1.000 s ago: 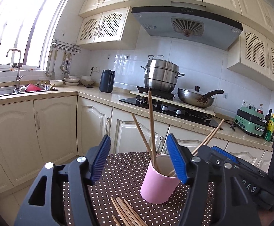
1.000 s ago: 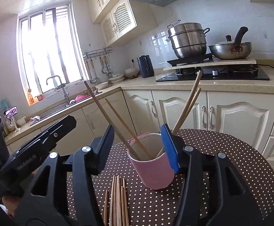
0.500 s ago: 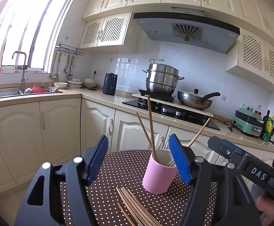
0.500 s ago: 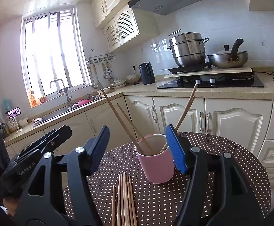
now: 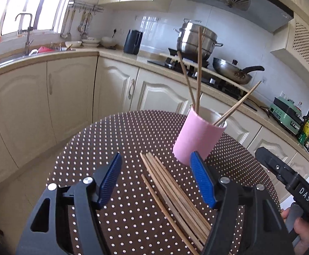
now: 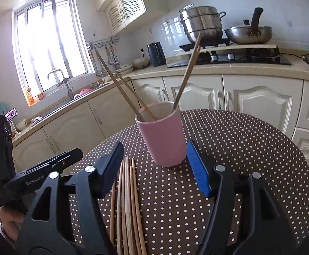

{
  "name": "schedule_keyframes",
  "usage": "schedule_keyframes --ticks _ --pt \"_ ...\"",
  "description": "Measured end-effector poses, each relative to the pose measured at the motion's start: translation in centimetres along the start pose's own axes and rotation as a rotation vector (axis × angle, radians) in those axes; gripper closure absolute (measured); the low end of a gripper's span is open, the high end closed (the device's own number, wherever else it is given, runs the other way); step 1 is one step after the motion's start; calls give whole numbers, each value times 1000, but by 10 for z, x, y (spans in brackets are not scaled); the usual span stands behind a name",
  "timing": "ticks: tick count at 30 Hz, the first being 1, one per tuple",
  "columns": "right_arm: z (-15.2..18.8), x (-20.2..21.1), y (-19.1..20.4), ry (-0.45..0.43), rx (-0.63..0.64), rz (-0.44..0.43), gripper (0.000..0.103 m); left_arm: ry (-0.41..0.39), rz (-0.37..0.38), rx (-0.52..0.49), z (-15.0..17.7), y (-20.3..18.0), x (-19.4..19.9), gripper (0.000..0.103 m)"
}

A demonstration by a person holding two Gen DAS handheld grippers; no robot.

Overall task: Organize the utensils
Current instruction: 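Move both open grippers back down toward the chopstick pile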

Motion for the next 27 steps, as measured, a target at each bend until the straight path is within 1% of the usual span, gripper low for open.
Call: schedule_keyframes --ticks 2,5,9,11,13,19,23,27 --pt "10 -8 -2 42 -5 -2 41 69 -23 28 8 7 -14 37" --pt "22 -19 -2 94 2 -2 41 157 -77 18 21 10 -32 37" --pt "32 -27 0 133 8 -8 41 208 -155 -46 37 6 -46 37" --pt "36 -31 0 151 19 -7 41 238 -175 -73 43 2 -52 37" --pt "37 -33 1 161 18 -15 41 249 -184 -85 46 -1 -54 37" --pt "38 -35 0 175 14 -25 41 297 -268 -126 53 -4 -60 37" --pt "38 -36 -1 183 2 -28 41 315 -281 -138 56 -9 -60 37" --pt "38 -39 -3 191 0 -34 41 331 -302 -181 63 -16 -59 37"
Point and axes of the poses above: each gripper's, at about its wrist camera, not at the fingertips, and x roughly against the way its jaws point, y to its left, z to its underside, the point moved 3 cm from there along -x, roughly the way its jaws point, and after that the axes turned 7 degrees about x, right-handed, at the moved point
